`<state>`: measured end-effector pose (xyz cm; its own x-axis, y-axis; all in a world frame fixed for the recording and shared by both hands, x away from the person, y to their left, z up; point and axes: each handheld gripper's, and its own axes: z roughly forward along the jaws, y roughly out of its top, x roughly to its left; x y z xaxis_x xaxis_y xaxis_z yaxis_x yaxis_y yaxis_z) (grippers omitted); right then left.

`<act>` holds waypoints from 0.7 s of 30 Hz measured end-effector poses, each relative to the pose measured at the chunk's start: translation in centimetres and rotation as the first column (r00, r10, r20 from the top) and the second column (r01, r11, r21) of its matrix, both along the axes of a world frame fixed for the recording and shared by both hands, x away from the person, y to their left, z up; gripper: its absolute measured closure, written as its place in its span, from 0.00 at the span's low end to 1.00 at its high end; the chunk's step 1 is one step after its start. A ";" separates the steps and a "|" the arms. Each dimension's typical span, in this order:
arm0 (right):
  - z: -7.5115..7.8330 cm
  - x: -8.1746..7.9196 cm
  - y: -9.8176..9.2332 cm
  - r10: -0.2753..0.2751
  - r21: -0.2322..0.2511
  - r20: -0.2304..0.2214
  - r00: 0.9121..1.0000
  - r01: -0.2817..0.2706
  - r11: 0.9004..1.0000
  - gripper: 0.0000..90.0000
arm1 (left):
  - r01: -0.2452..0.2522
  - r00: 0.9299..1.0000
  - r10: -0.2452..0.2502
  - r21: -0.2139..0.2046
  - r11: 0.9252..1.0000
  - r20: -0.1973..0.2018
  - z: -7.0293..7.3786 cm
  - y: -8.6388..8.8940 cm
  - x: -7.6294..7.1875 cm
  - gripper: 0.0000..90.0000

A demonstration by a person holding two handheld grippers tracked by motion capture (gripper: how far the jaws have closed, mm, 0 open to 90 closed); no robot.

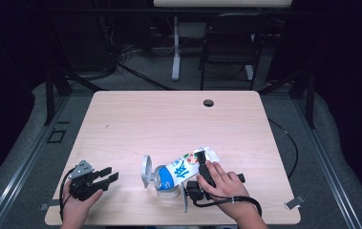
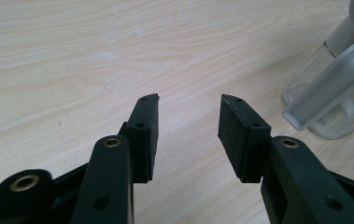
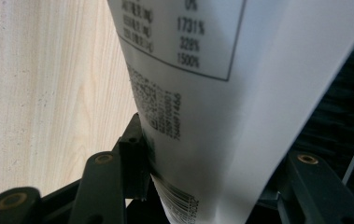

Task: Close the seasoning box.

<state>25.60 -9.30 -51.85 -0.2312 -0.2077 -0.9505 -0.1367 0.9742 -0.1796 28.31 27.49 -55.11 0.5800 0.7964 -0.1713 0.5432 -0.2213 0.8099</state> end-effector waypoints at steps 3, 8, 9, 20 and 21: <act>0.0 0.0 0.0 0.005 0.001 -0.002 1.000 -0.005 1.000 0.56 | 0.001 1.000 -0.001 0.001 1.000 0.002 0.0 0.0 0.0 0.65; 0.1 0.0 0.0 0.005 -0.006 0.001 1.000 -0.005 1.000 0.56 | 0.001 1.000 -0.001 0.000 1.000 0.001 0.0 0.0 0.0 0.65; 0.1 0.0 0.0 0.006 -0.007 0.001 1.000 -0.006 1.000 0.56 | 0.002 1.000 -0.002 0.001 1.000 0.002 0.0 0.0 0.0 0.65; 0.1 0.0 0.1 0.010 -0.029 0.010 1.000 -0.010 1.000 0.56 | 0.002 1.000 -0.002 -0.001 1.000 0.002 0.0 0.0 0.0 0.65; 0.1 0.0 0.1 0.011 -0.029 0.009 1.000 -0.011 1.000 0.56 | -0.001 1.000 0.001 -0.004 1.000 0.003 0.0 0.0 0.1 0.65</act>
<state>25.60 -9.22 -51.72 -0.2197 -0.2374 -0.9462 -0.1457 0.9670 -0.2088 28.36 27.51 -55.13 0.5800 0.7961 -0.1727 0.5409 -0.2179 0.8124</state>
